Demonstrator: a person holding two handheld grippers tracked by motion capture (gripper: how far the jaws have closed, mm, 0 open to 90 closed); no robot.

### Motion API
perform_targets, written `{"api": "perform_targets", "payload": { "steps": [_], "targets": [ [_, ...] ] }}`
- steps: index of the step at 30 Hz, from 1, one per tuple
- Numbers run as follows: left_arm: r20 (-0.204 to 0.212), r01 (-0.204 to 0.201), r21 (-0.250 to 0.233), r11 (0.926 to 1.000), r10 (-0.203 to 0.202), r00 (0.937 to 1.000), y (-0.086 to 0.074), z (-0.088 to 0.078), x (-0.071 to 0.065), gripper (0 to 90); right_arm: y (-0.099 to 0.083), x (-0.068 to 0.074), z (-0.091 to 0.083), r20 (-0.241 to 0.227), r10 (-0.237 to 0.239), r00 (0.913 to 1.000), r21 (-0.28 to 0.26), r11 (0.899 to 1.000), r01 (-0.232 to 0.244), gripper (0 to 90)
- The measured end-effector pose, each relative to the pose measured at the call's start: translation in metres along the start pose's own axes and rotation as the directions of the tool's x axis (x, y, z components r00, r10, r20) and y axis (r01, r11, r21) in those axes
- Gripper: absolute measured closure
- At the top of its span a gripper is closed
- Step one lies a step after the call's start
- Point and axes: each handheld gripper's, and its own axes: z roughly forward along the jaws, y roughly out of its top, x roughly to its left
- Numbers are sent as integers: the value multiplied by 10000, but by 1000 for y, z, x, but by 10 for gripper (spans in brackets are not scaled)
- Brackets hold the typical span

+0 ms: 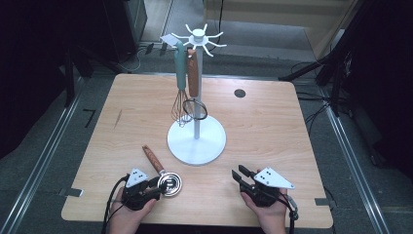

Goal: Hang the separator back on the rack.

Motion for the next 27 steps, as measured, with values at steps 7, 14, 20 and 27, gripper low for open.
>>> {"api": "perform_targets", "payload": {
  "steps": [7,14,20,27],
  "targets": [
    [347,45,-13,10000,-45,9994,0,4,-8,565,-1,14,6,-311,-97,9995,101,9999,100,661],
    [426,-19,-65,10000,22,9991,1,10,-20,541,-2,20,10,153,86,9998,160,9998,-88,629],
    [462,-67,-162,9998,74,9989,2,20,-36,515,-3,23,11,148,112,9998,189,9998,-115,623],
    [971,-289,-233,9993,310,9948,5,27,-50,455,-4,30,14,-45,-60,10000,428,9991,62,614]
  ]
}}
